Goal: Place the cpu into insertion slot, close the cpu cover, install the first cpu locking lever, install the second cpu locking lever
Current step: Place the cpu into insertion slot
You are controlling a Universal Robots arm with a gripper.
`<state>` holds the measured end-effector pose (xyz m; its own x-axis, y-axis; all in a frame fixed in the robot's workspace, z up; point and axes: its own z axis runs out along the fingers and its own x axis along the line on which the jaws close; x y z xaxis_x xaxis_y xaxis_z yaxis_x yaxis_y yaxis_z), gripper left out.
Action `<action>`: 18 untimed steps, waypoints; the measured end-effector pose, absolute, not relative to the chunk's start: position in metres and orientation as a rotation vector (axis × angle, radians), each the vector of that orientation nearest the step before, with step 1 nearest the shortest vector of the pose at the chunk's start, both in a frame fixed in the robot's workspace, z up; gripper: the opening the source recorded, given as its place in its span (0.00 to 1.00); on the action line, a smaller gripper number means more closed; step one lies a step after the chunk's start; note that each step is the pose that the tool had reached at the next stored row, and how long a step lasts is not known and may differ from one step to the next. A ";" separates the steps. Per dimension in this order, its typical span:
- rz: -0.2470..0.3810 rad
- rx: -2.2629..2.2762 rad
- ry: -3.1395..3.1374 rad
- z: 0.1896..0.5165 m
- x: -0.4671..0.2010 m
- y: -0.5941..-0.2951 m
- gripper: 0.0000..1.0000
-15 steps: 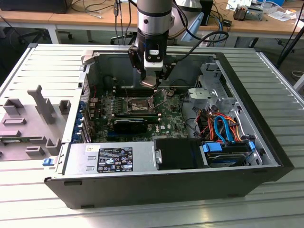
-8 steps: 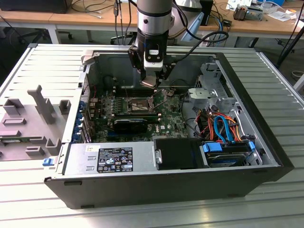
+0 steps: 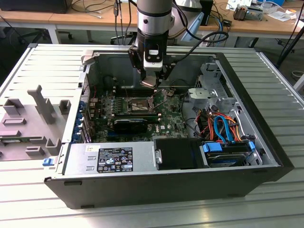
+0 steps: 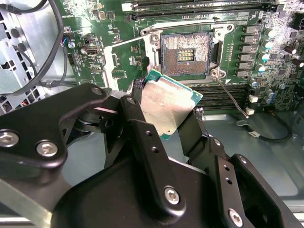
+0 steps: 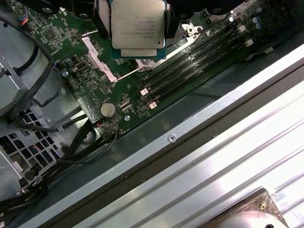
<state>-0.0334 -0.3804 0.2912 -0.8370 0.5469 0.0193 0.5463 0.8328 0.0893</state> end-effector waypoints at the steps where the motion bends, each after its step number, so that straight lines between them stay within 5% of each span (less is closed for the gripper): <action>1: 0.143 0.896 3.000 0.291 -0.033 -0.380 0.55; 18: 0.143 0.924 2.991 0.291 -0.033 -0.380 0.55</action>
<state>-0.0334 -0.3804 0.2908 -0.8263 0.5629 0.0194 0.5622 0.8221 0.0893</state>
